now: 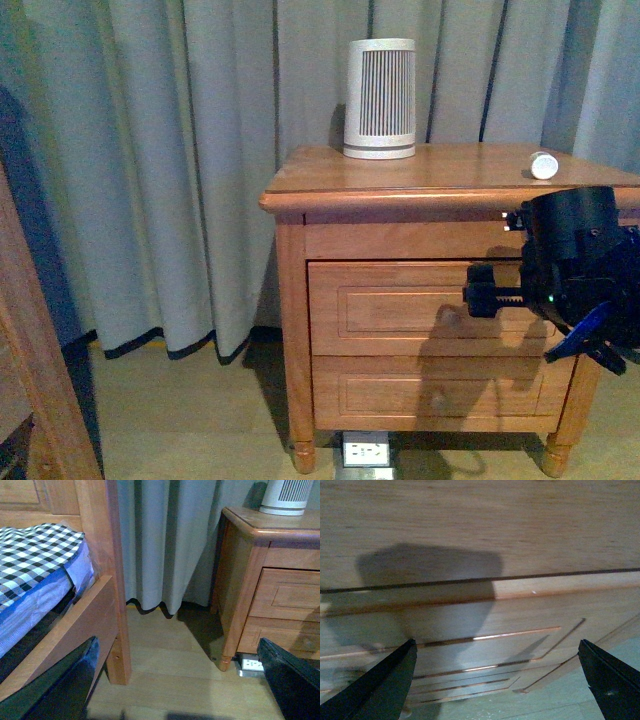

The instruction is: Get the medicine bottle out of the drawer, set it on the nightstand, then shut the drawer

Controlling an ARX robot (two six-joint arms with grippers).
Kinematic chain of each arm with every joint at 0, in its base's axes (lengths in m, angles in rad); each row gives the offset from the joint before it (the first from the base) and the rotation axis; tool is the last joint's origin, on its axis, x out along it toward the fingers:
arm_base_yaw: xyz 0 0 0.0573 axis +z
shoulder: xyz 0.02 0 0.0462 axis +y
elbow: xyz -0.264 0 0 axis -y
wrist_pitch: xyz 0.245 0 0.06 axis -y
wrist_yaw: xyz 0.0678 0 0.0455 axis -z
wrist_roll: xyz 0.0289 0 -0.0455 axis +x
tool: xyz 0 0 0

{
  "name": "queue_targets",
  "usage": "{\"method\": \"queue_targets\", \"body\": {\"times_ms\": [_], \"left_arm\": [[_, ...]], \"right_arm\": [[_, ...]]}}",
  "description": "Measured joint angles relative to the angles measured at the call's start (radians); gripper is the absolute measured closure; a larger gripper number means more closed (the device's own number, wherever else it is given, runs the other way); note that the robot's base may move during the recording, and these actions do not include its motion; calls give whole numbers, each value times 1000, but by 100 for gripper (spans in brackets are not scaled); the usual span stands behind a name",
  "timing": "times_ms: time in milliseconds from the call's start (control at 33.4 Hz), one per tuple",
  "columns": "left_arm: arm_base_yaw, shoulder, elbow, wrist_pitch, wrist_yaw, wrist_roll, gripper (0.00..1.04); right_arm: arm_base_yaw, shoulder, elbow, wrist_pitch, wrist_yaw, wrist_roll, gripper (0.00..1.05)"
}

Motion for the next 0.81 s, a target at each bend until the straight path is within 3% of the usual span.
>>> {"method": "queue_targets", "body": {"times_ms": [389, 599, 809], "left_arm": [[0, 0, 0, 0, 0, 0, 7], [0, 0, 0, 0, 0, 0, 7], [0, 0, 0, 0, 0, 0, 7]], "right_arm": [[3, -423, -419, 48, -21, 113, 7], [-18, -747, -678, 92, 32, 103, 7], [-45, -1236, -965, -2, 113, 73, 7]]}}
